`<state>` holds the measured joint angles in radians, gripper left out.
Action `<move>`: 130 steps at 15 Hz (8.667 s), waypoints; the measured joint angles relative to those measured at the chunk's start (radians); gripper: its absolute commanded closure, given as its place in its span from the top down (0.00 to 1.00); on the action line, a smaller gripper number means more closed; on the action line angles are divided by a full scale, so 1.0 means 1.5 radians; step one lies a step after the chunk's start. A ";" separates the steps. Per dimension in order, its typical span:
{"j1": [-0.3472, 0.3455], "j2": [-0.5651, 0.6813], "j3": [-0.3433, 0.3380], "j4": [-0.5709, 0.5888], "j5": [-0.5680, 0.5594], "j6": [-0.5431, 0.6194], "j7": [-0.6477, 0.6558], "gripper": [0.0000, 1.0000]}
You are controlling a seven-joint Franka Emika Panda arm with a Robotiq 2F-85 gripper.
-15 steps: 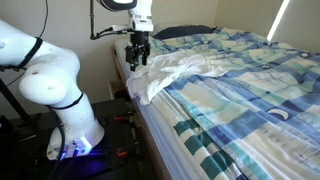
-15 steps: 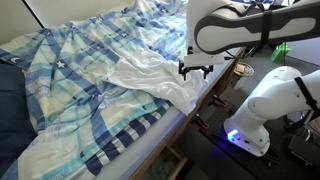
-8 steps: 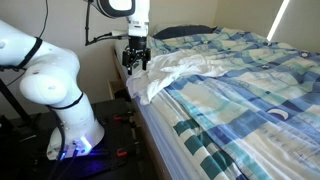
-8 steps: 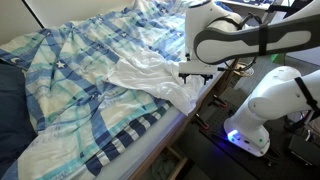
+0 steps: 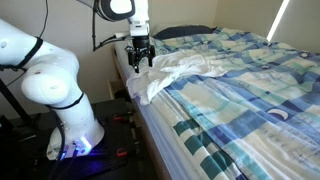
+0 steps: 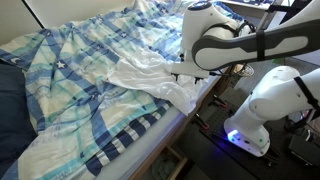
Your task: Fold the white t-sheet on the bed
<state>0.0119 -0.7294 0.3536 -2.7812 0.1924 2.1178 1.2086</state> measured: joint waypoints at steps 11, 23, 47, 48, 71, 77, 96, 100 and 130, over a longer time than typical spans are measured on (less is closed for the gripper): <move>0.022 0.077 0.018 0.000 -0.018 0.113 0.038 1.00; 0.029 0.171 0.018 0.000 -0.050 0.266 0.051 0.08; 0.074 -0.002 -0.024 0.005 -0.029 0.173 0.051 0.02; 0.076 -0.018 -0.024 0.005 -0.025 0.159 0.051 0.02; 0.090 -0.094 -0.022 0.005 0.020 0.055 0.044 0.94; 0.092 0.004 -0.022 0.010 0.021 0.203 0.007 1.00; 0.046 0.266 -0.033 0.333 -0.204 -0.004 -0.139 1.00; 0.051 0.267 -0.035 0.348 -0.212 -0.061 -0.191 1.00; 0.054 0.370 -0.048 0.336 -0.234 0.157 -0.349 1.00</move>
<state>0.0928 -0.1743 0.2818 -2.2766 -0.1593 2.3531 0.6849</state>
